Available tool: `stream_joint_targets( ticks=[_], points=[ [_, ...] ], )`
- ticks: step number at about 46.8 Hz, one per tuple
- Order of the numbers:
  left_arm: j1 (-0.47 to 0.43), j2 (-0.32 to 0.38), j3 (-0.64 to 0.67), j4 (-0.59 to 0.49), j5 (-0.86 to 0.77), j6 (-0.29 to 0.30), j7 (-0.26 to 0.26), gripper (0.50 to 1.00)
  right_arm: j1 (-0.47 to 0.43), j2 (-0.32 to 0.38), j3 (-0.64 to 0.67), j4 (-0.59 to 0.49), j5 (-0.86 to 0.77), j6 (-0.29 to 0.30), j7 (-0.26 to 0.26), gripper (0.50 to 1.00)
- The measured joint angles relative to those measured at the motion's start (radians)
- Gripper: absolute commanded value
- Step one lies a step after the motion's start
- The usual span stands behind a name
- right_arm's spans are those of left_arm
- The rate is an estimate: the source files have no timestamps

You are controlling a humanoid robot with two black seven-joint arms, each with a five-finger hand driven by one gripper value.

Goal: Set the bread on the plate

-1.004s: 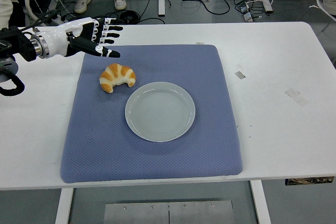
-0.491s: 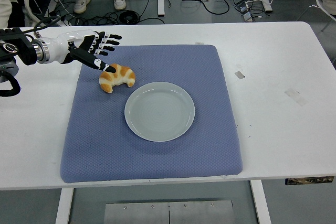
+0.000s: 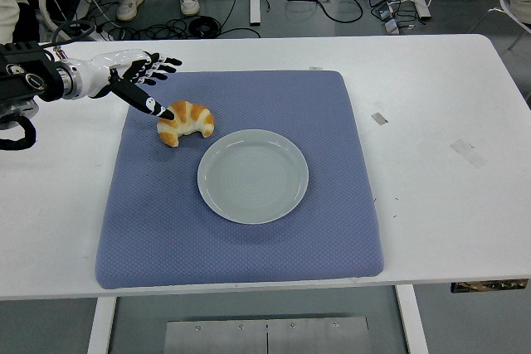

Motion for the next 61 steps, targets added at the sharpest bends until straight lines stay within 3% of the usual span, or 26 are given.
stream_joint_targets(
  ticks=[14, 25, 31, 47, 50, 52, 54, 61],
  points=[
    [0.036, -0.032, -0.006, 0.03, -0.002, 0.016, 0.0, 0.983, 0.0, 0.0, 0.0, 0.0, 0.0, 0.0, 0.0, 1.0],
    [0.076, -0.07, 0.0, 0.05, 0.001, 0.097, 0.003, 0.981, 0.0, 0.0, 0.0, 0.0, 0.0, 0.0, 0.0, 1.0],
    [0.089, -0.077, -0.006, 0.064, 0.002, 0.112, 0.003, 0.977, 0.0, 0.0, 0.0, 0.0, 0.0, 0.0, 0.0, 1.0],
    [0.127, -0.115, -0.009, 0.072, 0.016, 0.187, 0.0, 0.927, 0.0, 0.0, 0.0, 0.0, 0.0, 0.0, 0.0, 1.0],
    [0.135, -0.128, -0.009, 0.085, 0.017, 0.193, 0.0, 0.848, 0.0, 0.0, 0.0, 0.0, 0.0, 0.0, 0.0, 1.0],
    [0.137, -0.133, -0.01, 0.088, 0.018, 0.193, 0.0, 0.828, 0.0, 0.0, 0.0, 0.0, 0.0, 0.0, 0.0, 1.0],
    [0.138, -0.136, -0.01, 0.089, 0.018, 0.194, 0.0, 0.766, 0.0, 0.0, 0.0, 0.0, 0.0, 0.0, 0.0, 1.0],
    [0.139, -0.137, -0.012, 0.089, 0.019, 0.194, 0.0, 0.637, 0.0, 0.0, 0.0, 0.0, 0.0, 0.0, 0.0, 1.0]
  ],
)
